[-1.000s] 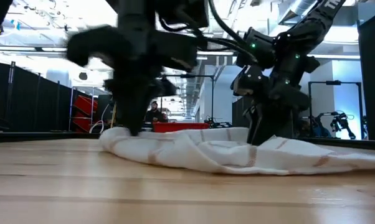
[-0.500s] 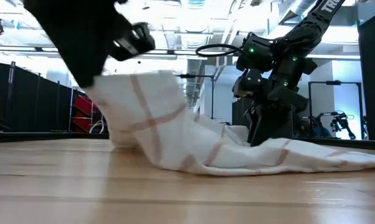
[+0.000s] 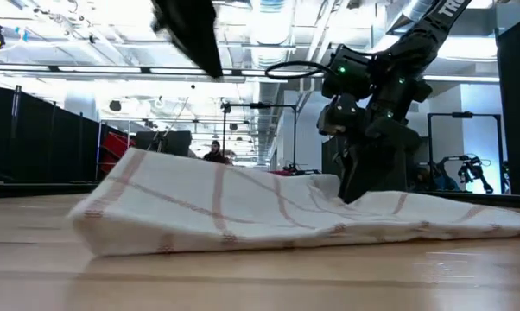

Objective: Roll towel
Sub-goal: Fold the towel

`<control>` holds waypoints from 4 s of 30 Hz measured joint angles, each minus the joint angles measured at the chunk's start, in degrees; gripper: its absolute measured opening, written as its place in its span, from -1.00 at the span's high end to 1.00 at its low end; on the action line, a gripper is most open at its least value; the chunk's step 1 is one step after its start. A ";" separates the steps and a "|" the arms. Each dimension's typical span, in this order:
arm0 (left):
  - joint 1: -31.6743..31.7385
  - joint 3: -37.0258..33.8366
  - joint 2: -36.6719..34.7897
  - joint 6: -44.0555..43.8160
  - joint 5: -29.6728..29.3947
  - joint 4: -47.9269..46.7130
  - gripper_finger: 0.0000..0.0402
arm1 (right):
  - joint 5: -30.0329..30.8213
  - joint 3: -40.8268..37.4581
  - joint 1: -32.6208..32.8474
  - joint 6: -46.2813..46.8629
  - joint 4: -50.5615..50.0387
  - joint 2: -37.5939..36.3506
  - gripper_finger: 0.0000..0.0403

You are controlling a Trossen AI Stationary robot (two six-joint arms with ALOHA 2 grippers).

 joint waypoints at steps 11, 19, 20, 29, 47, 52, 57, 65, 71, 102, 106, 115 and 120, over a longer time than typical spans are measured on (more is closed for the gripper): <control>19.57 -0.20 6.24 29.51 19.92 5.70 0.55 | -0.39 2.14 0.00 4.03 -6.45 -0.06 0.41; 21.08 -0.20 11.62 43.81 30.05 10.82 0.37 | -0.46 2.14 2.58 6.52 -7.68 -0.20 0.41; 20.95 -0.18 12.38 44.82 30.30 11.57 0.37 | -0.45 2.11 2.76 7.19 -7.59 -0.21 0.41; 23.04 -0.28 16.79 50.16 32.20 16.86 0.36 | -0.44 1.89 3.69 11.12 -7.17 -0.24 0.41; 42.04 -3.74 12.57 58.15 30.38 14.05 0.36 | -0.44 1.03 10.73 12.52 -7.10 -0.46 0.41; 47.51 -3.72 11.35 59.80 30.29 14.71 0.36 | -0.39 1.03 12.55 12.96 -7.23 -0.46 0.41; 47.41 -2.31 9.46 55.62 36.67 7.69 0.37 | -0.08 0.90 12.56 12.78 -8.27 -1.68 0.41; 32.92 -1.27 4.18 48.20 42.60 5.41 0.37 | 7.17 5.95 8.60 7.72 -16.14 -13.52 0.41; 24.75 -4.00 8.89 42.40 42.64 12.54 0.37 | 11.45 5.22 -1.39 7.56 -15.31 -12.97 0.41; 18.64 -12.73 8.91 31.36 42.69 11.23 0.37 | 10.40 5.09 -18.62 -7.55 -23.19 -5.30 0.41; 19.56 -9.56 6.63 31.24 42.47 14.48 0.37 | 0.09 5.18 -14.11 -1.69 -23.61 -11.47 0.41; 25.84 -7.60 8.08 39.20 36.91 20.45 0.37 | 1.17 -3.28 9.74 14.05 -18.48 -14.53 0.41; 28.86 -7.65 10.35 40.75 37.86 21.80 0.37 | 3.82 -3.30 14.24 21.02 -8.85 -13.85 0.41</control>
